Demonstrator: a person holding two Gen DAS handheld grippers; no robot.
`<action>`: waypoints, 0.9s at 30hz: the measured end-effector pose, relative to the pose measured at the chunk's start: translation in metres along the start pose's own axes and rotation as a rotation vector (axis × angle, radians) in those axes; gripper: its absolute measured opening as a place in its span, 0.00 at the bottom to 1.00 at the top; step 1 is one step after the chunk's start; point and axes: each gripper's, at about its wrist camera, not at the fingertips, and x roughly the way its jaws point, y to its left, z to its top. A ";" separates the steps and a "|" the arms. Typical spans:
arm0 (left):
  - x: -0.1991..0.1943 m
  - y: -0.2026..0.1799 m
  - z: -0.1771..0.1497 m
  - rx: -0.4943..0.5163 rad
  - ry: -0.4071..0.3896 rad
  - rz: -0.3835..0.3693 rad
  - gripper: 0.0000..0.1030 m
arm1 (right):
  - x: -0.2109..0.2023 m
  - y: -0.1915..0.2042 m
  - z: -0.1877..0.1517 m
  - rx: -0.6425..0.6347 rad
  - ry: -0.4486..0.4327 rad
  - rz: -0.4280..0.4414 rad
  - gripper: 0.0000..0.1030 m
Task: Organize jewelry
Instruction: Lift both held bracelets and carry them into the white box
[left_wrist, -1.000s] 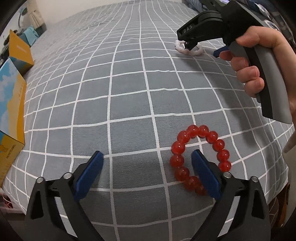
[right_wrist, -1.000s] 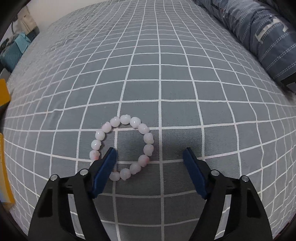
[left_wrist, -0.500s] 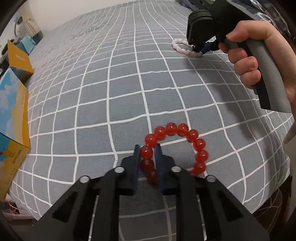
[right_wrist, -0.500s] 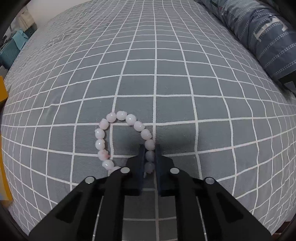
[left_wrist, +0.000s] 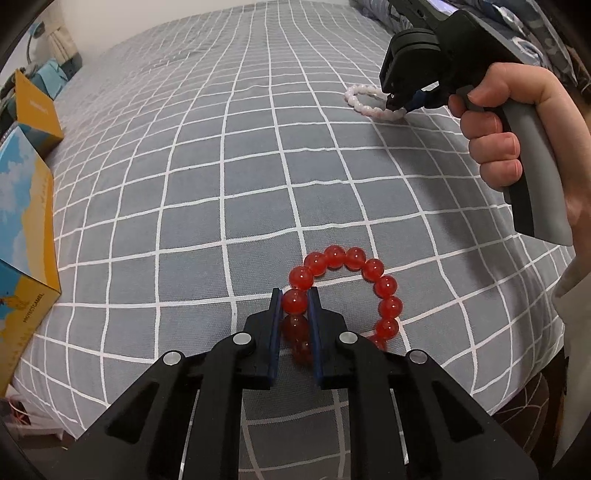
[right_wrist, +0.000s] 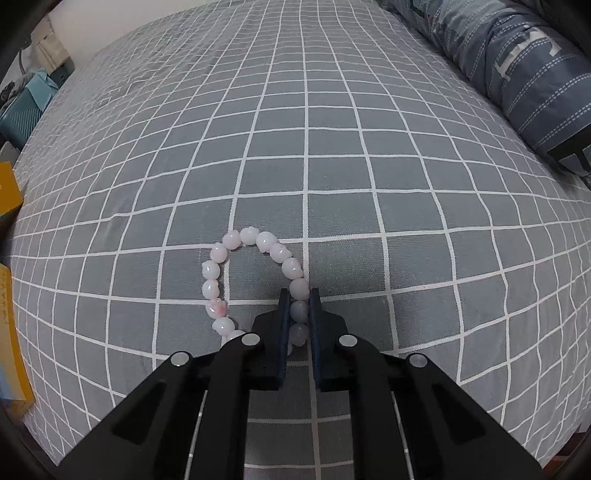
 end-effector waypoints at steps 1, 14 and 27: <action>-0.001 -0.001 0.000 0.000 -0.001 -0.002 0.12 | -0.002 0.000 0.000 0.001 -0.005 0.004 0.09; -0.025 0.011 0.014 -0.040 -0.040 -0.028 0.12 | -0.033 0.009 0.002 -0.022 -0.064 0.018 0.09; -0.054 0.040 0.018 -0.101 -0.082 -0.021 0.12 | -0.072 0.030 -0.008 -0.085 -0.132 0.025 0.09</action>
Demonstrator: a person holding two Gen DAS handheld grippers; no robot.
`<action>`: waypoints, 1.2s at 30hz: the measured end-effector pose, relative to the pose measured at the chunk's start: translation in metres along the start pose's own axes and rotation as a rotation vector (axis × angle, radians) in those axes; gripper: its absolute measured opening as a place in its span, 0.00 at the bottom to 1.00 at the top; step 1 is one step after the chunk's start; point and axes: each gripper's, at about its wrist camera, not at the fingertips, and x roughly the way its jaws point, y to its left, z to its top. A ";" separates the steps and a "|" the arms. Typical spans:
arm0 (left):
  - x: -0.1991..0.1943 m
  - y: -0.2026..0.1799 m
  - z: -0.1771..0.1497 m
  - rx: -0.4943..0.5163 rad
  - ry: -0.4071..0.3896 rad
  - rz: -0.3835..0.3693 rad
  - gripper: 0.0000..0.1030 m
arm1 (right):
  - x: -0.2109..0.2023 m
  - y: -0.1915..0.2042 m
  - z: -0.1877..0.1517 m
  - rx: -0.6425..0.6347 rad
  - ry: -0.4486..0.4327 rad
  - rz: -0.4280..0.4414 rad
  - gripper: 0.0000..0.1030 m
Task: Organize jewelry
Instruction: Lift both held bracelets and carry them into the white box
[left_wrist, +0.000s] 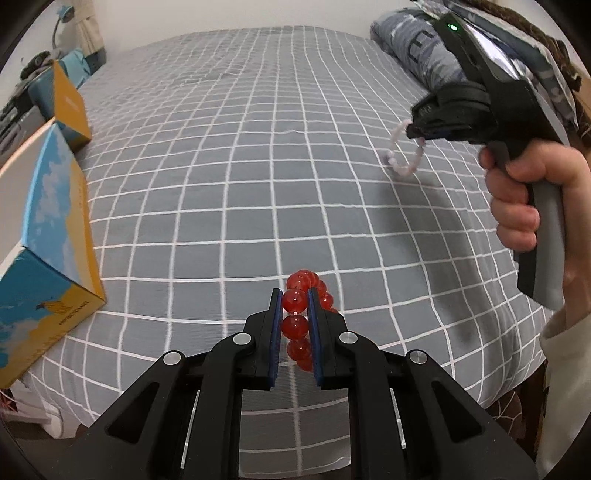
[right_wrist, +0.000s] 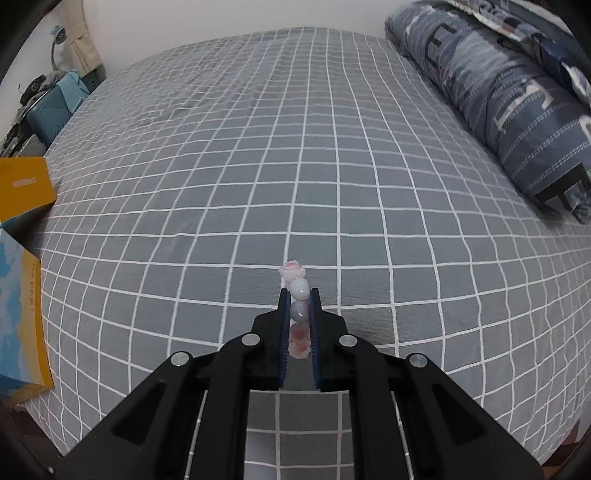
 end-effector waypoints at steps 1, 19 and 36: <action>-0.003 0.003 0.001 -0.003 -0.005 0.003 0.12 | -0.003 0.002 0.000 -0.004 -0.004 0.001 0.09; -0.052 0.078 0.039 -0.094 -0.098 0.102 0.12 | -0.068 0.060 0.001 -0.077 -0.080 0.020 0.09; -0.124 0.220 0.053 -0.269 -0.170 0.238 0.12 | -0.112 0.209 0.015 -0.242 -0.149 0.176 0.09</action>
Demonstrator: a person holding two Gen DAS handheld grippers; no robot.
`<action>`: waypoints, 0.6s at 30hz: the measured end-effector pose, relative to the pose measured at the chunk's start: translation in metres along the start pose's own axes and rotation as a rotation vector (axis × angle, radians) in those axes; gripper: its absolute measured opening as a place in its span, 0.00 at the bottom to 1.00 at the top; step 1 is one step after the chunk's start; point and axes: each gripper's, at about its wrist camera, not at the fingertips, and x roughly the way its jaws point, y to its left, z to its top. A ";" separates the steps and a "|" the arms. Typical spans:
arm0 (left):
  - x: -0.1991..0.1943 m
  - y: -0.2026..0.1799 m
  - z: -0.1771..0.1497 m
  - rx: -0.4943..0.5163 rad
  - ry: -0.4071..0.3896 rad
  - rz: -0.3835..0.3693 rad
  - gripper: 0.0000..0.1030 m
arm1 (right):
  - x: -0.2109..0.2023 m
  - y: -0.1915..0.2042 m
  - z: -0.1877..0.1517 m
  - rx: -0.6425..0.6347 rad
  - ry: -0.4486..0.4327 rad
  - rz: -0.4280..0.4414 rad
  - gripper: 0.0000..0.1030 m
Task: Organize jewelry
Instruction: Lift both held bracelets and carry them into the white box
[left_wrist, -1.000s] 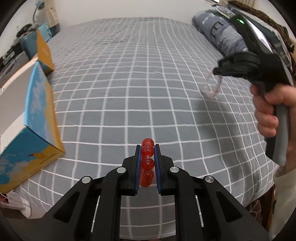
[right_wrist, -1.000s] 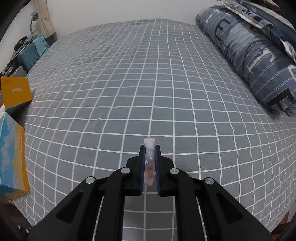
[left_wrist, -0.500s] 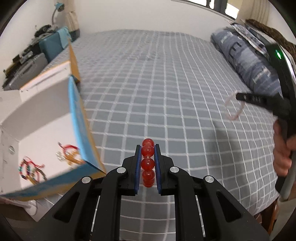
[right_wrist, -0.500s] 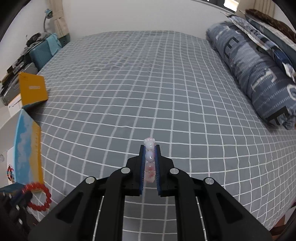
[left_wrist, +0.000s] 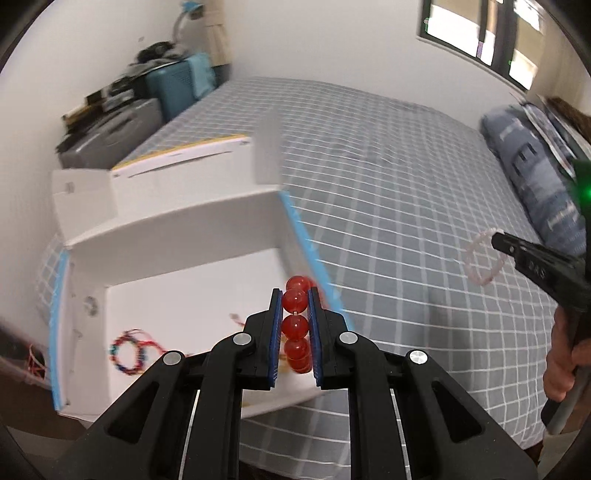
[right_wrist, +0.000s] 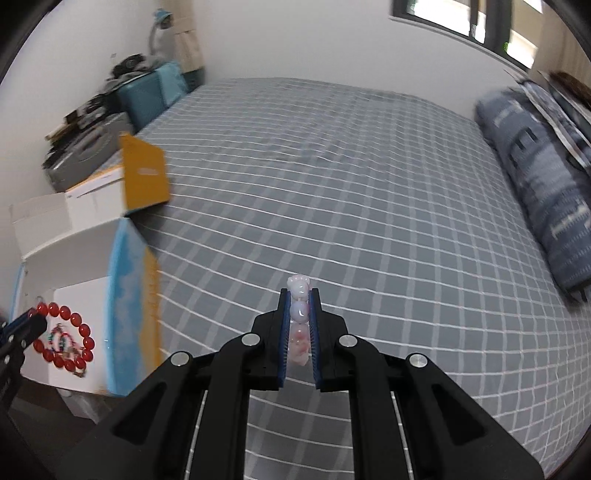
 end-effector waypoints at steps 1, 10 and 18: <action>-0.002 0.014 0.001 -0.019 0.001 0.006 0.12 | -0.002 0.013 0.003 -0.014 -0.005 0.014 0.09; -0.011 0.104 0.000 -0.126 -0.002 0.082 0.13 | -0.011 0.125 0.014 -0.143 -0.030 0.127 0.09; 0.005 0.154 -0.014 -0.184 0.043 0.144 0.13 | 0.014 0.204 -0.003 -0.224 0.022 0.194 0.09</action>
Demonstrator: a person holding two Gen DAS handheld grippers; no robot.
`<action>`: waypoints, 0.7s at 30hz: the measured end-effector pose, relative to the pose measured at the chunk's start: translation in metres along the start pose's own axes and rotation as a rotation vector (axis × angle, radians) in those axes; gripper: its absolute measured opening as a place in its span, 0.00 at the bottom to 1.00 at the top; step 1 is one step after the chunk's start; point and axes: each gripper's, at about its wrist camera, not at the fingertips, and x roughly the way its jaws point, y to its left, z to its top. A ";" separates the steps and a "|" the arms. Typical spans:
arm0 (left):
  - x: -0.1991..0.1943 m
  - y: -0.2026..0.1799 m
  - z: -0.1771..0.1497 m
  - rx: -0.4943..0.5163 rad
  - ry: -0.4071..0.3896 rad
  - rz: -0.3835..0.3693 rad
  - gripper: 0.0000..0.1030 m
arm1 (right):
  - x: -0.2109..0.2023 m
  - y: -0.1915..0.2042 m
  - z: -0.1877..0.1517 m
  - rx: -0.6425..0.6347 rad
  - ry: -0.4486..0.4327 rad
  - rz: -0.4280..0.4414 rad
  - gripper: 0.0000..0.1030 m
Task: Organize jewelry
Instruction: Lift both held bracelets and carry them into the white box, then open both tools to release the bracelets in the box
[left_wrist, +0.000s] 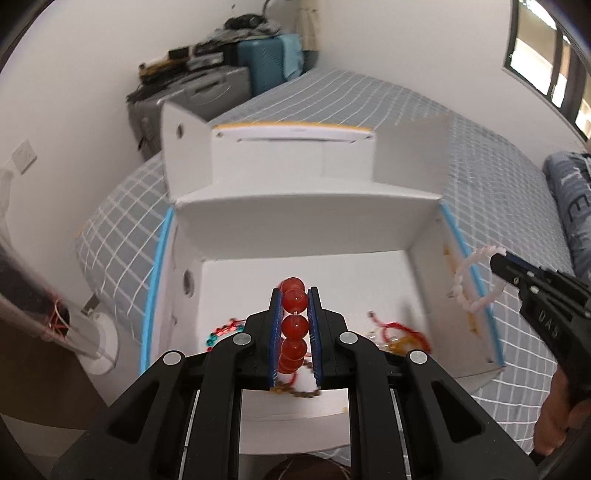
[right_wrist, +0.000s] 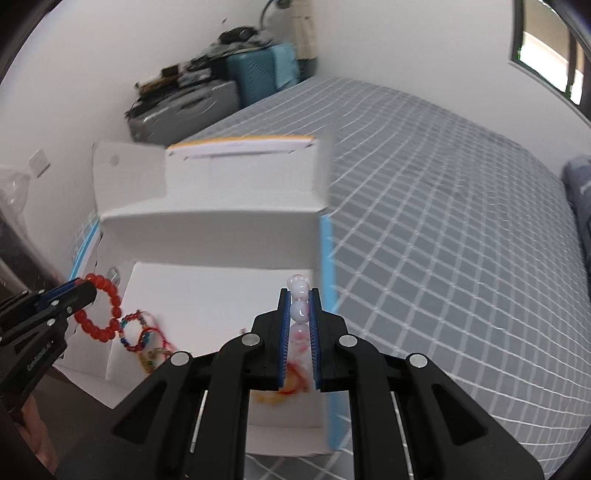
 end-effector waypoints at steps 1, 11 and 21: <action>0.005 0.004 -0.002 -0.006 0.009 0.002 0.13 | 0.006 0.007 -0.002 -0.008 0.010 0.004 0.09; 0.059 0.030 -0.021 -0.030 0.116 0.020 0.13 | 0.063 0.041 -0.018 -0.050 0.109 0.011 0.09; 0.073 0.027 -0.023 -0.027 0.141 0.020 0.13 | 0.082 0.041 -0.028 -0.043 0.162 0.014 0.09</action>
